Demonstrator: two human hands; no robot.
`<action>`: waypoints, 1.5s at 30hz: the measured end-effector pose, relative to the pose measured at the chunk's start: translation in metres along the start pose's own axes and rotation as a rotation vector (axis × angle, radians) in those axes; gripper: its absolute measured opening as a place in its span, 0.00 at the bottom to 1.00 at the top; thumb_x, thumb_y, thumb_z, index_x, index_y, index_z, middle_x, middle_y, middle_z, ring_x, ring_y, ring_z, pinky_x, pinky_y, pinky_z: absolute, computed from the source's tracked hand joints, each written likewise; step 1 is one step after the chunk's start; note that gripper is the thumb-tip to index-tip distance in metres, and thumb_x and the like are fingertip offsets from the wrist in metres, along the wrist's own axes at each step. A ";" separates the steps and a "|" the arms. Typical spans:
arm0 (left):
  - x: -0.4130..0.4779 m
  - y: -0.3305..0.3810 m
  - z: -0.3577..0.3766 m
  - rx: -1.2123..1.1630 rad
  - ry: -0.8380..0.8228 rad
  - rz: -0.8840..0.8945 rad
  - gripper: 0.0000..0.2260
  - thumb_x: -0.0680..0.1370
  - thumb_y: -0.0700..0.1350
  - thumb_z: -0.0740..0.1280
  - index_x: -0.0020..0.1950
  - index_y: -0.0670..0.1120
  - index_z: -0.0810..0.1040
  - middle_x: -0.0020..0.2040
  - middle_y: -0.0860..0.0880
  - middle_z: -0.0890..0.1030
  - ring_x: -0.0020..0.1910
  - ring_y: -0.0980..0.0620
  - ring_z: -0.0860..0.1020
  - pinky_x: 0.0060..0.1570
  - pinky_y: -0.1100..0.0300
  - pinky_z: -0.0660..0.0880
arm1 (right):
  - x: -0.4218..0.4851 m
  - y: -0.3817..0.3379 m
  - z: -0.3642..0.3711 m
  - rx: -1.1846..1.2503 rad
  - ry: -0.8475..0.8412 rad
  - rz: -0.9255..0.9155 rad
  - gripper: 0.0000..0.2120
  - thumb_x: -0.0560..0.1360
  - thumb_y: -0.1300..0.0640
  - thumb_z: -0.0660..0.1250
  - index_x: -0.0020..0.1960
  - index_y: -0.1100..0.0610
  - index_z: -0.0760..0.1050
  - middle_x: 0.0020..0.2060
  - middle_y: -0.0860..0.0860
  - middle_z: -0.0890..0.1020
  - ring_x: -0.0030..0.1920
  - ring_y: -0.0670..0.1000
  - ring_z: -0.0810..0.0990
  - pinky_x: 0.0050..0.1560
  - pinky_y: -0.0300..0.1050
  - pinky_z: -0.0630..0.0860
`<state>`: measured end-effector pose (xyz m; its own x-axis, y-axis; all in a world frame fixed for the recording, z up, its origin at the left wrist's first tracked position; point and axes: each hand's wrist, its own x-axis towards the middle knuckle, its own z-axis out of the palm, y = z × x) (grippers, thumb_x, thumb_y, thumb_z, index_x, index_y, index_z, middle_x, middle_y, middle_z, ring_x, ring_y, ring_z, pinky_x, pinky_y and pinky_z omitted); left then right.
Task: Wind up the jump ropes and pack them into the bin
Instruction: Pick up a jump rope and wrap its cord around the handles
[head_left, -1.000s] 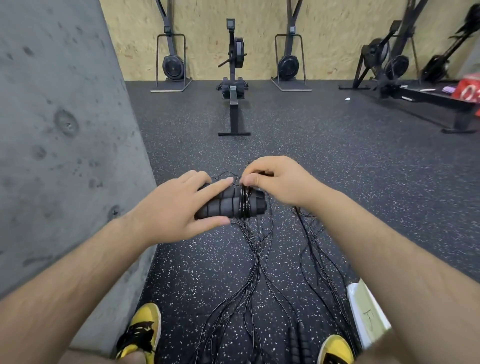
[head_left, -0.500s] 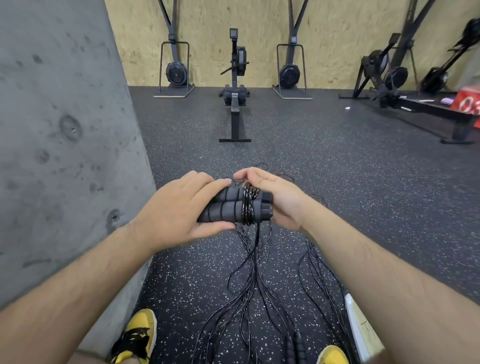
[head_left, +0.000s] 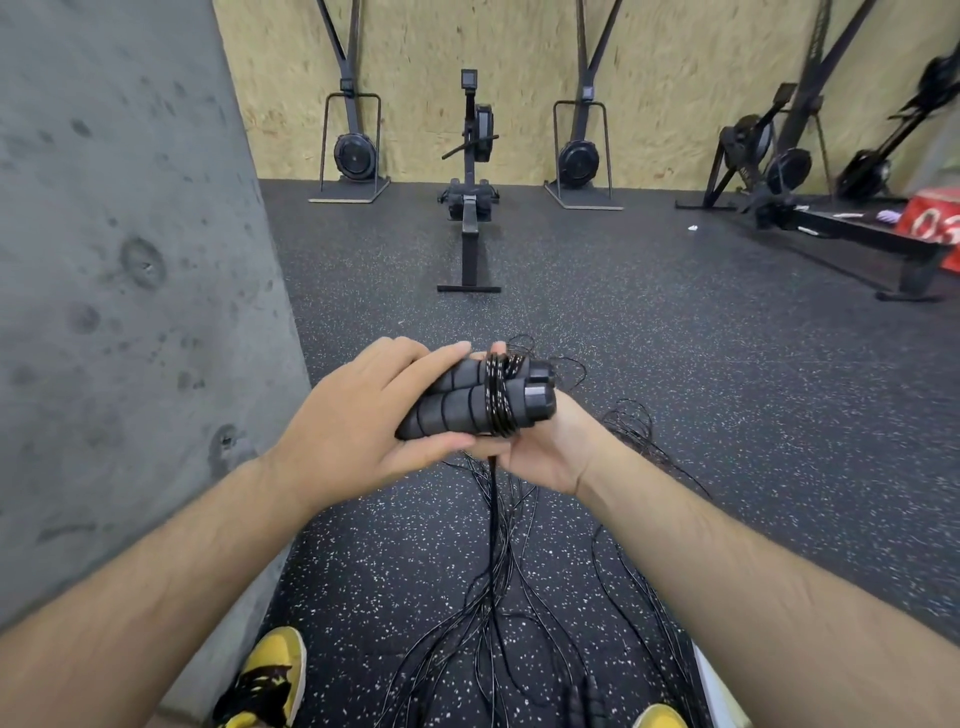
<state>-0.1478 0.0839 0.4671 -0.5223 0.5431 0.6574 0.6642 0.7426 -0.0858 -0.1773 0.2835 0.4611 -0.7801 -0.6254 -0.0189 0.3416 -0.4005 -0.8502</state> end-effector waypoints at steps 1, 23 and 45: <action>0.000 -0.001 0.000 0.011 -0.001 -0.004 0.34 0.80 0.69 0.56 0.77 0.46 0.67 0.57 0.47 0.77 0.53 0.48 0.75 0.51 0.57 0.71 | 0.001 0.002 0.002 -0.030 0.033 -0.028 0.16 0.77 0.43 0.65 0.50 0.55 0.79 0.45 0.55 0.76 0.37 0.47 0.66 0.29 0.39 0.54; -0.010 -0.049 0.020 0.421 -0.216 -0.055 0.33 0.78 0.67 0.55 0.74 0.47 0.71 0.50 0.41 0.74 0.44 0.41 0.73 0.37 0.49 0.74 | -0.048 -0.037 0.043 -2.182 0.312 -0.334 0.13 0.84 0.45 0.52 0.55 0.49 0.73 0.47 0.46 0.78 0.47 0.53 0.78 0.44 0.47 0.74; -0.002 -0.005 -0.001 0.141 -0.128 0.053 0.34 0.80 0.64 0.61 0.77 0.42 0.68 0.58 0.41 0.75 0.51 0.41 0.75 0.50 0.46 0.77 | -0.012 0.025 -0.016 -1.288 0.303 0.016 0.15 0.83 0.63 0.56 0.40 0.54 0.72 0.31 0.44 0.71 0.32 0.43 0.68 0.37 0.39 0.68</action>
<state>-0.1493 0.0791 0.4670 -0.5585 0.6216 0.5493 0.6160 0.7543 -0.2273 -0.1674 0.2918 0.4321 -0.9237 -0.3830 -0.0069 -0.2556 0.6296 -0.7337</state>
